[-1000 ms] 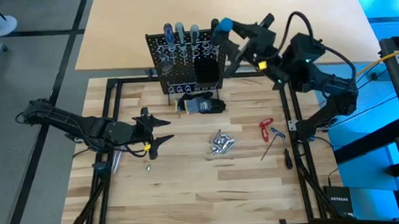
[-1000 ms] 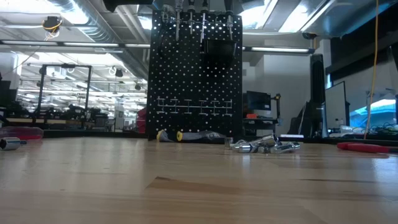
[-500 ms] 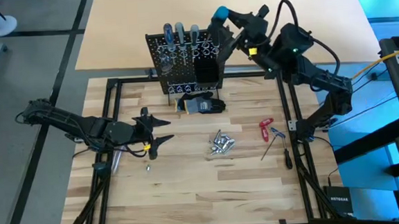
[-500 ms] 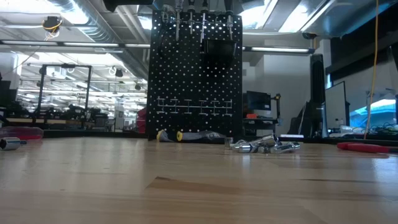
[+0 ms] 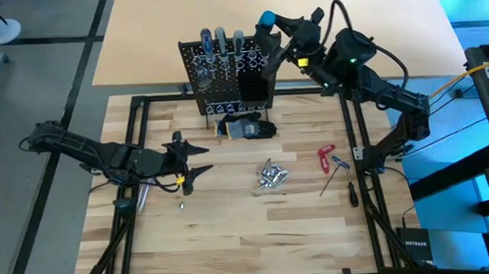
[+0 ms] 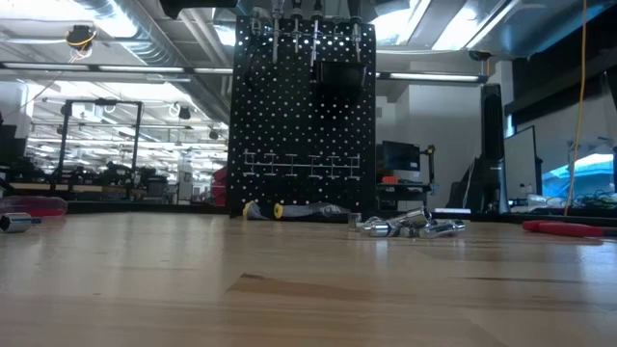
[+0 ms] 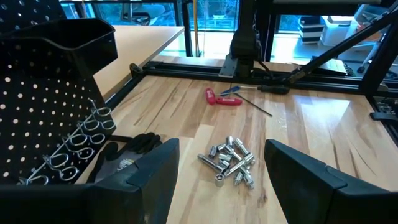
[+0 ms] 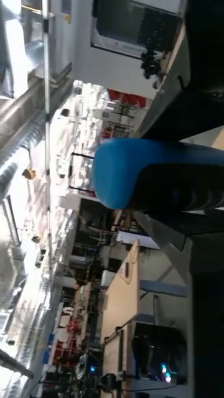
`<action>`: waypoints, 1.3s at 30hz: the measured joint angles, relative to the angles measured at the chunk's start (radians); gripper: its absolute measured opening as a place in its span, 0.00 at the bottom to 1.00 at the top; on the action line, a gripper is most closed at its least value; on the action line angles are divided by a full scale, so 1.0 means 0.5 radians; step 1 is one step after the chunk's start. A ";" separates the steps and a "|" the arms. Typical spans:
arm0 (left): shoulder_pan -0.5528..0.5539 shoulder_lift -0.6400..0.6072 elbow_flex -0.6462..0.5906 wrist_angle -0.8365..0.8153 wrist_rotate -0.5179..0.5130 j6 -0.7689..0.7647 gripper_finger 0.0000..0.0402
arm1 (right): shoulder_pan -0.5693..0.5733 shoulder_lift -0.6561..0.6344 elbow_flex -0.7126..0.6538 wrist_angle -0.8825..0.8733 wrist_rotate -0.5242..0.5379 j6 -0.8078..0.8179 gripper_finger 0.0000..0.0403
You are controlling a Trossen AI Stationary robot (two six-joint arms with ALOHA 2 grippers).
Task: Hang tools onto peg board
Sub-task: Hang the dark blue screwdriver on the pegboard
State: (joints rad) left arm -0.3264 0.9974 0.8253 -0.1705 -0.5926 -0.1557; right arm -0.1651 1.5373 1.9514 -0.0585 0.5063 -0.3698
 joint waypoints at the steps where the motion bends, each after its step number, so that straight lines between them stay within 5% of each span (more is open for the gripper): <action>1: 0.000 0.000 0.000 0.000 0.000 -0.003 0.56 | -0.015 0.009 0.000 -0.002 -0.001 0.007 0.41; 39: 0.003 0.002 -0.001 -0.012 -0.001 -0.011 0.56 | -0.130 0.167 -0.001 -0.305 0.035 0.222 0.41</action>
State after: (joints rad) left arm -0.3248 0.9985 0.8249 -0.1767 -0.5930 -0.1612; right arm -0.2302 1.6211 1.9511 -0.2111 0.5239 -0.2588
